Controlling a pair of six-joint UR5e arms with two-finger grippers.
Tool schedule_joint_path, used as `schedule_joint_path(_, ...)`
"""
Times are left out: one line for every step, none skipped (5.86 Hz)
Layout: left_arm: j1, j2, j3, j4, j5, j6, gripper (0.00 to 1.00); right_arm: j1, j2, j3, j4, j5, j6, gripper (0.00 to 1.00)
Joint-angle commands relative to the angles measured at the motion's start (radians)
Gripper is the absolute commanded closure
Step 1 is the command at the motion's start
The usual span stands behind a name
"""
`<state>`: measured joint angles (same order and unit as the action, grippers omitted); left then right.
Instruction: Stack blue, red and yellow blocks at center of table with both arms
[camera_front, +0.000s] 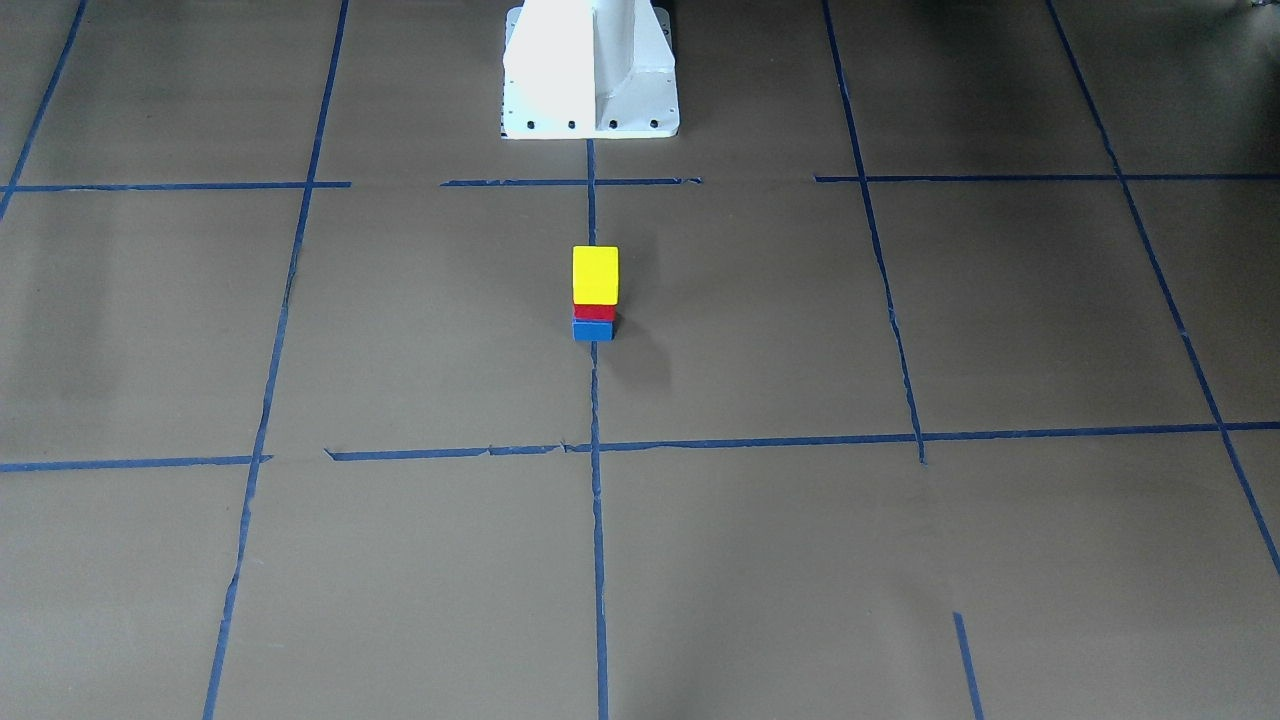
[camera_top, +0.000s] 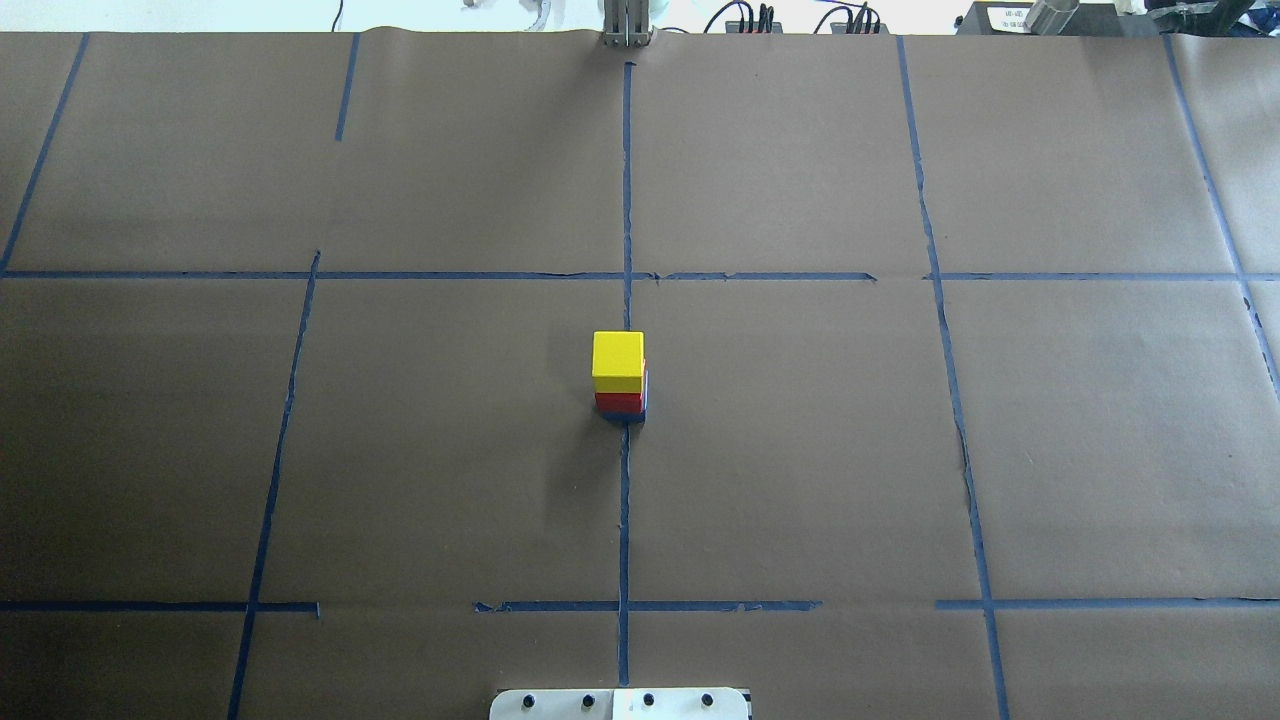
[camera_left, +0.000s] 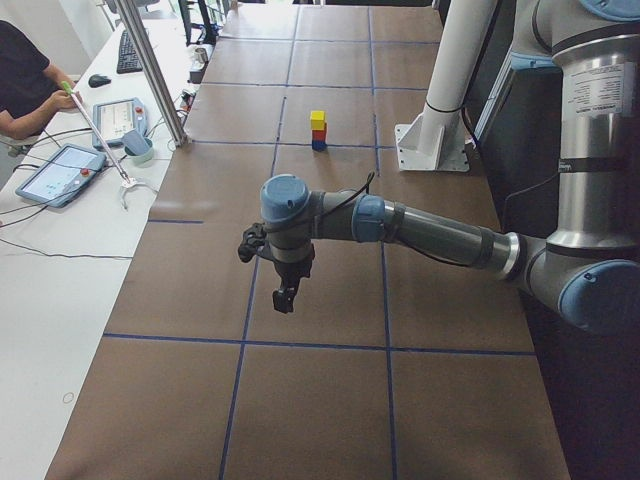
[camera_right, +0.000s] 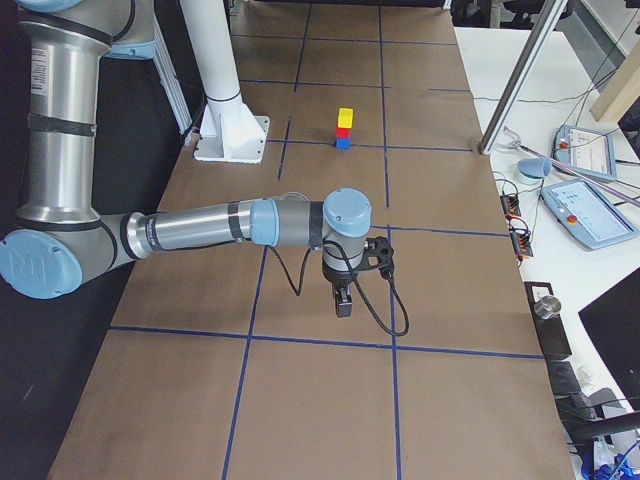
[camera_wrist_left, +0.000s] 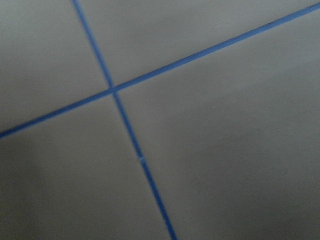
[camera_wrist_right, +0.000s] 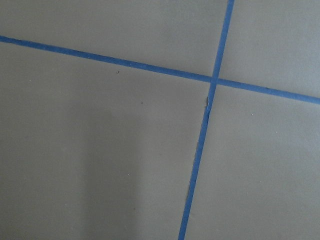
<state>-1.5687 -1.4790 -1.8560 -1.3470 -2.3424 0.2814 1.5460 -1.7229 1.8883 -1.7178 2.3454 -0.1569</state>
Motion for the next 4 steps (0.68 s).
schedule_joint_path(-0.022, 0.022, 0.058, 0.003, -0.023, -0.051, 0.0, 0.0, -0.034, -0.012, 0.076, 0.003, -0.001, 0.0)
schedule_joint_path(-0.022, 0.026, 0.072, 0.003, -0.02, -0.048, 0.0, -0.001, -0.03, -0.011, 0.073, 0.005, 0.008, 0.0)
schedule_joint_path(-0.02, 0.02, 0.083, -0.033, -0.02, -0.059, 0.0, -0.023, -0.021, -0.029, 0.07, 0.009, 0.017, 0.0)
schedule_joint_path(-0.02, 0.028, 0.078, -0.037, -0.018, -0.059, 0.0, -0.023, -0.018, -0.034, 0.064, 0.006, 0.02, 0.0)
